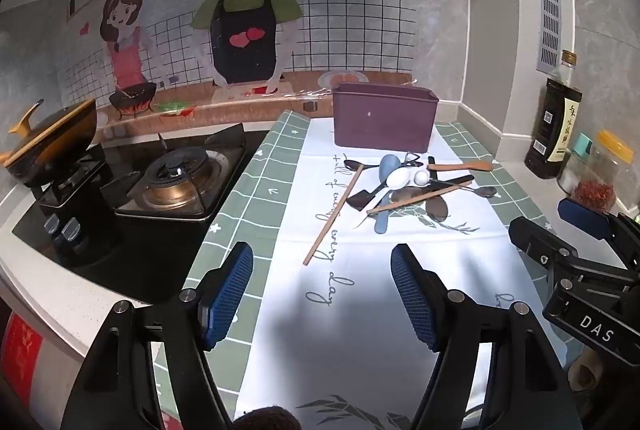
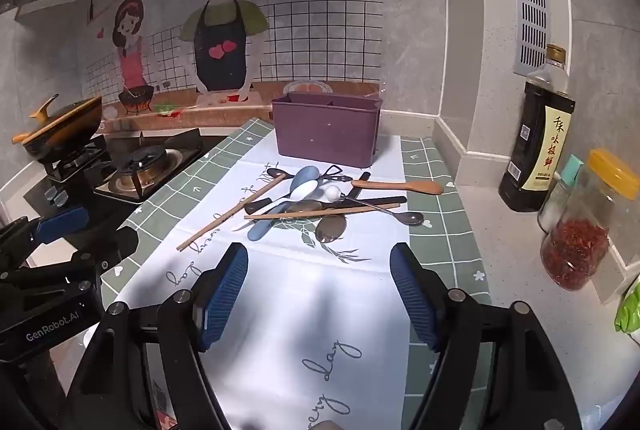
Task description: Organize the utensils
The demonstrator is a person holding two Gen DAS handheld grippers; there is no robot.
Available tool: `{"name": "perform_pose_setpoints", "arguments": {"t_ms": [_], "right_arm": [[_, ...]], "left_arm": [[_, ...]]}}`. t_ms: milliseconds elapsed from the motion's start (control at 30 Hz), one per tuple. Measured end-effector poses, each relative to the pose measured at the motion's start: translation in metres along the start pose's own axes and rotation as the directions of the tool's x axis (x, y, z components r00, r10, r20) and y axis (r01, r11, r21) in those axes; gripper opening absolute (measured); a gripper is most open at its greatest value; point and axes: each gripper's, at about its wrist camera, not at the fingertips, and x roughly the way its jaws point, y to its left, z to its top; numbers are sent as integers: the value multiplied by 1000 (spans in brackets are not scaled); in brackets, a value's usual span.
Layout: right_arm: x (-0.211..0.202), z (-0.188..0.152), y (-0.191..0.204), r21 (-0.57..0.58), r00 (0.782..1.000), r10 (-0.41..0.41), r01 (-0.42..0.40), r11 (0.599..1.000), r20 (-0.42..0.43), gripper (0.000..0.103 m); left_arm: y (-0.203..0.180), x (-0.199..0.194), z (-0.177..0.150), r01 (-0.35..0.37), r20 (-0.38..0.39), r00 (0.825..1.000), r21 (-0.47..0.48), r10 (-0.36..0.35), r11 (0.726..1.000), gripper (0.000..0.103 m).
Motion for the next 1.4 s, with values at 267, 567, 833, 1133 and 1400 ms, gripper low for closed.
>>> {"name": "perform_pose_setpoints", "arguments": {"t_ms": [267,567,833,1133,1400], "right_arm": [[0,0,0,6,1000,2,-2,1000,-8,71],[1,1,-4,18,1000,-2,2,1000,-9,71],[-2,0,-4,24,1000,-9,9,1000,-1,71],[-6,0,-4,27,1000,-15,15,1000,4,71],[-6,2,-6,30,1000,-15,15,999,3,71]], "left_arm": [[5,4,-5,-2,-3,1000,-4,2,1000,72],[-2,3,-4,-8,-13,1000,-1,8,1000,72],[-3,2,-2,-3,-13,1000,5,3,1000,72],[-4,3,-2,-1,-12,1000,4,1,1000,72],[-4,2,-2,-1,-11,1000,1,1,1000,72]]}}
